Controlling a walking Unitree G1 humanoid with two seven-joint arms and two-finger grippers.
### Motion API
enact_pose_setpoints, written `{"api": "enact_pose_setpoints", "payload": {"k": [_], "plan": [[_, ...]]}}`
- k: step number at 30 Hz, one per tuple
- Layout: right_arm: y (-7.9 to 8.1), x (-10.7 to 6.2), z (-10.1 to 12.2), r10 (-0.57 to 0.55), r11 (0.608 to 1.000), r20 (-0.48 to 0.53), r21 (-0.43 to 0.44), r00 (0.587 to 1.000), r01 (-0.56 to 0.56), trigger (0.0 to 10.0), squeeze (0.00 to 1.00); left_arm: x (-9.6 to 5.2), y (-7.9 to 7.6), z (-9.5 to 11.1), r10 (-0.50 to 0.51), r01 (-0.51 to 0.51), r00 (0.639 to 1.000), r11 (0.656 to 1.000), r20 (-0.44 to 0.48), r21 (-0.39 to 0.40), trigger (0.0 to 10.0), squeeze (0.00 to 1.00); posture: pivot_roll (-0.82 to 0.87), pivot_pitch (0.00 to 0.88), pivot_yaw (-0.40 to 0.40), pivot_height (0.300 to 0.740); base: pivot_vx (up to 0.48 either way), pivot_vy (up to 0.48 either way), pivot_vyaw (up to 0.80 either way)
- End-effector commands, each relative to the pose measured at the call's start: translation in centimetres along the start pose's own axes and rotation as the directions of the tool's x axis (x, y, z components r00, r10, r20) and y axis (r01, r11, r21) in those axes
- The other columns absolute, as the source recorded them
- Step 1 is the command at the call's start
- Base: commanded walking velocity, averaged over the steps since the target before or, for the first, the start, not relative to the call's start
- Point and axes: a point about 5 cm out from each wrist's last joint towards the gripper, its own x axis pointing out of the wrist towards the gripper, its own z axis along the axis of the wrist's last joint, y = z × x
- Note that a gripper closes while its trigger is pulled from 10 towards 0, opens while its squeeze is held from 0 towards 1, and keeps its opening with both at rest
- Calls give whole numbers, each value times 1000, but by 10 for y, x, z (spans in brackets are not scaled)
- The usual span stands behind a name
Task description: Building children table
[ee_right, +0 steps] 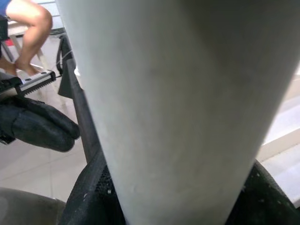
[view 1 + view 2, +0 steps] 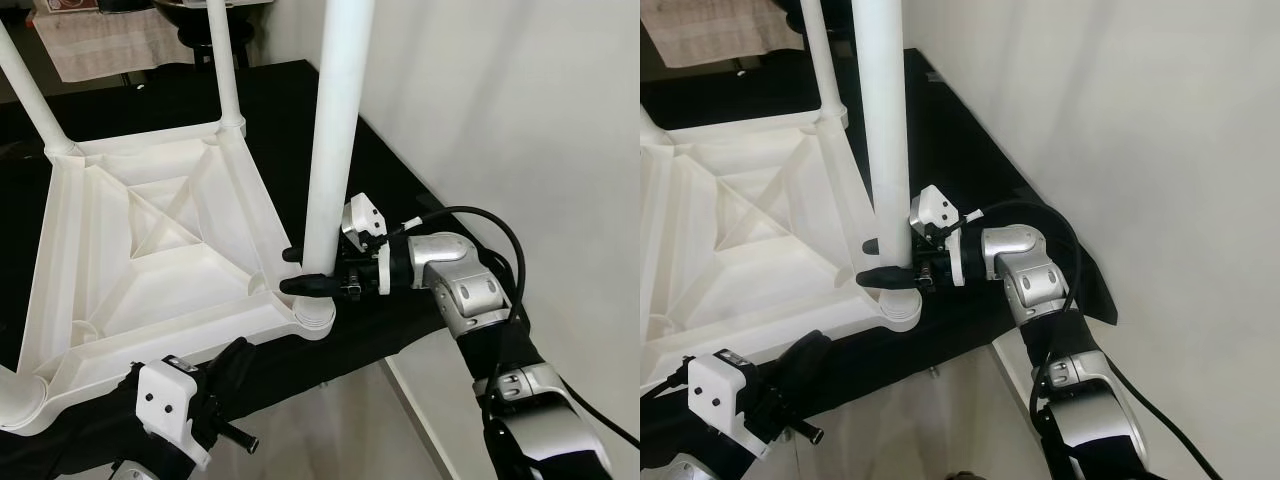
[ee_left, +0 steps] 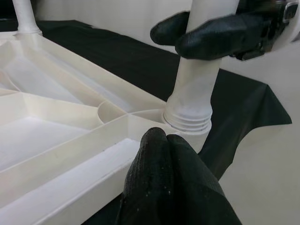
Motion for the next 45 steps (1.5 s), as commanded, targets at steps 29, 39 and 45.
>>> {"api": "enact_pose_setpoints", "payload": {"k": [29,39,45], "plan": [[26,14,-12,-604,788,-49,112,796,605,10000,227,3,6,-3,13,-13,1000,1000,7,4,10000,0,-89,124,-52,740,0,0,0],[16,8,15,-72,997,74,-25,995,74,10000,380,3,5,-3,11,-11,1000,1000,9,2,10000,0,-73,122,-45,740,0,0,0],[6,15,16,63,998,40,-32,997,-62,10000,0,2,3,-3,11,-11,1000,1000,6,1,10000,0,-66,125,-44,740,0,0,0]]}}
